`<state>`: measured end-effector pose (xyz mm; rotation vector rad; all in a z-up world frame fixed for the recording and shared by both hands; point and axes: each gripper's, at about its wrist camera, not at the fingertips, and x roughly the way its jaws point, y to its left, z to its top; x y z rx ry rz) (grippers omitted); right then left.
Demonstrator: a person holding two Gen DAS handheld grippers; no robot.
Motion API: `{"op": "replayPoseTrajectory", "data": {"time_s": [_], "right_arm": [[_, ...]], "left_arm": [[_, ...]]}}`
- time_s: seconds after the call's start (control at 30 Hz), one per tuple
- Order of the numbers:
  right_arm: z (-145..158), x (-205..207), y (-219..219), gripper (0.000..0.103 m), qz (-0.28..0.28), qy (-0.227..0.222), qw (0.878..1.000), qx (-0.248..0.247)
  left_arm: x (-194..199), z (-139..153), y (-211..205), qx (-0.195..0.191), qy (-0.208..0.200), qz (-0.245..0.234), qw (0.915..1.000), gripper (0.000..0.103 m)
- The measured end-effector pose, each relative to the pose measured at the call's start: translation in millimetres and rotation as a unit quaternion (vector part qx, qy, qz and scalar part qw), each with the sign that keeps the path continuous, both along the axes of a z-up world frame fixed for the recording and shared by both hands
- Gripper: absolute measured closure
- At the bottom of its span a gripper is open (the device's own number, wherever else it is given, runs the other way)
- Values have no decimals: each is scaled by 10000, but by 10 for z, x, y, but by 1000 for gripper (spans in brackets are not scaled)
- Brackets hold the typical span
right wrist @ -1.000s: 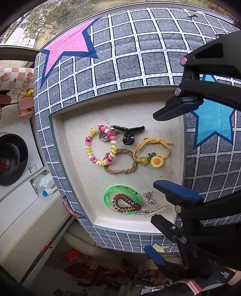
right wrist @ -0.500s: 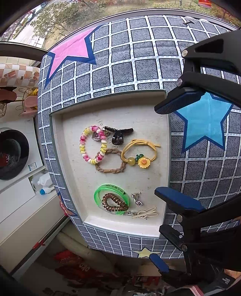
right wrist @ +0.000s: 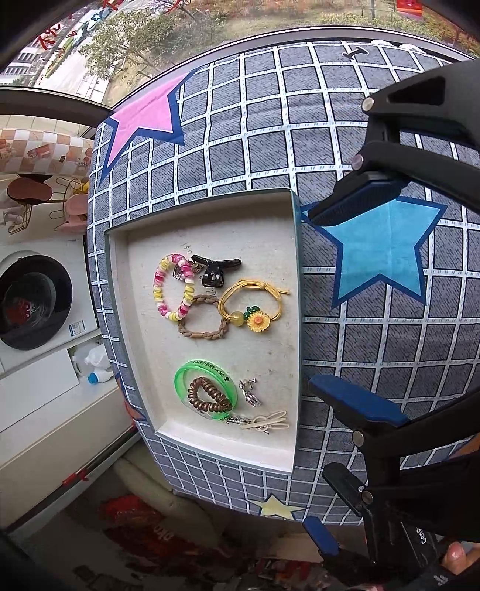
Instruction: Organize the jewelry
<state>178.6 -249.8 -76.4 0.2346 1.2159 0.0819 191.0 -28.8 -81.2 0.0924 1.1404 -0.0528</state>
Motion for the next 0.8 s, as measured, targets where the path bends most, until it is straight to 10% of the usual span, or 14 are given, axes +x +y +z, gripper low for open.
{"op": "replayPoseTrajectory", "data": {"time_s": [0.8], "right_arm": [[626, -955, 117, 18, -300, -1192, 9910, -536]], "left_arm": [[-801, 551, 211, -24, -890, 304, 9956, 0]]}}
